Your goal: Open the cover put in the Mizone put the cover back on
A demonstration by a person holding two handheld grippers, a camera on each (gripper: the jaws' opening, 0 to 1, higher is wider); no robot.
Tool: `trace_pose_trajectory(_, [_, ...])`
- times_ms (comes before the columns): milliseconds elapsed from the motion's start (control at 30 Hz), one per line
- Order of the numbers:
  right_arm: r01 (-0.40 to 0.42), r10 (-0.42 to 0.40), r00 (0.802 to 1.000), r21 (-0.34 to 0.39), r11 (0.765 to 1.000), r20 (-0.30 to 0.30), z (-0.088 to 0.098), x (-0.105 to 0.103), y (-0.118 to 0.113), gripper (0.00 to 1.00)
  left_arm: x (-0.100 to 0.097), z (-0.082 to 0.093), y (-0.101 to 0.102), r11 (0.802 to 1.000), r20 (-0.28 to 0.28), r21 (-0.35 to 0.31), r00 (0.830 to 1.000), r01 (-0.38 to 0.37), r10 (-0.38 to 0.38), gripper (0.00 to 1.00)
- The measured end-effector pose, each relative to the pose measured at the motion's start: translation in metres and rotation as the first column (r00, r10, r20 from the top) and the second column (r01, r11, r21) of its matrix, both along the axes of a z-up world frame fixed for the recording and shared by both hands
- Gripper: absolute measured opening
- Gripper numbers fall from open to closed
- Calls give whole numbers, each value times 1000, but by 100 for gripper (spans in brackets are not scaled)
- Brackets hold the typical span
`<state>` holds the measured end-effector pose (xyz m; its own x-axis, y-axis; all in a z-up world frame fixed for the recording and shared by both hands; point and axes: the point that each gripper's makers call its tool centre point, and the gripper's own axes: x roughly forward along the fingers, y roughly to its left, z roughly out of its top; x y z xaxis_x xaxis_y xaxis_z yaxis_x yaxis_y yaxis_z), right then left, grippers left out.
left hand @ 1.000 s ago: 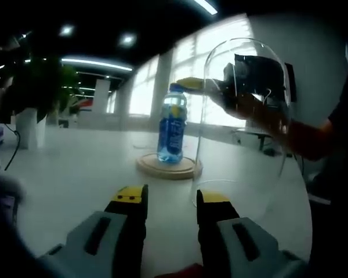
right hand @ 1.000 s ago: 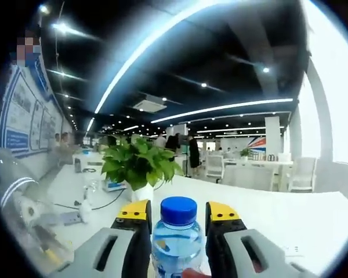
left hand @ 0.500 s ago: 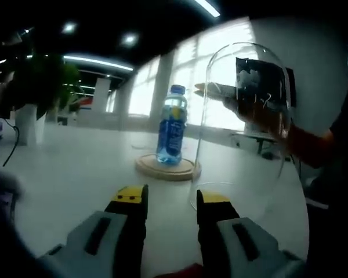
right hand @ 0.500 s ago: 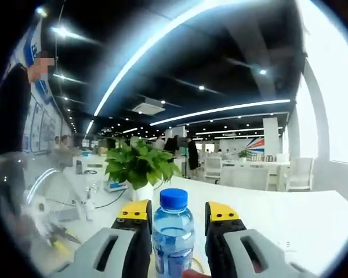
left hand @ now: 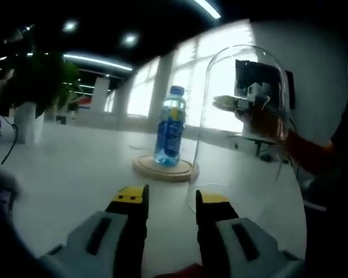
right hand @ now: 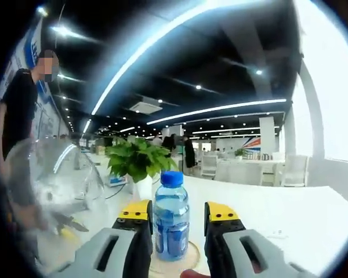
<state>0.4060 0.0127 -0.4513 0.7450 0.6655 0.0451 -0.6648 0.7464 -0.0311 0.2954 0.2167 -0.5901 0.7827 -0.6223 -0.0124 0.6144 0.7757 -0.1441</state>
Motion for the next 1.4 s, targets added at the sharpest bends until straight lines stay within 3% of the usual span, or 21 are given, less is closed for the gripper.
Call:
trace_pose_trajectory(500, [41,-38,998,61,997,-53,-36,-27,-36,27,1,-1,1,1000,-8,-7,1000,-3,3,25])
trace_pose_trajectory(933, [106,-106,993,-3,994,-50,-76,-56,-58,27,2,-3,1,1000,-15,5,1000,-11,11,25])
trace_pose_trajectory(1100, [135,-129,985,43,990,-111,-101,-63,-67,27,2,-4,1,1000,-14,14,1000,-10,11,25])
trace_pose_trajectory(1400, [190,-182,974,51,980,-134,-125,-75,-77,26,2,-6,0,999,-19,31,1000,-16,17,24])
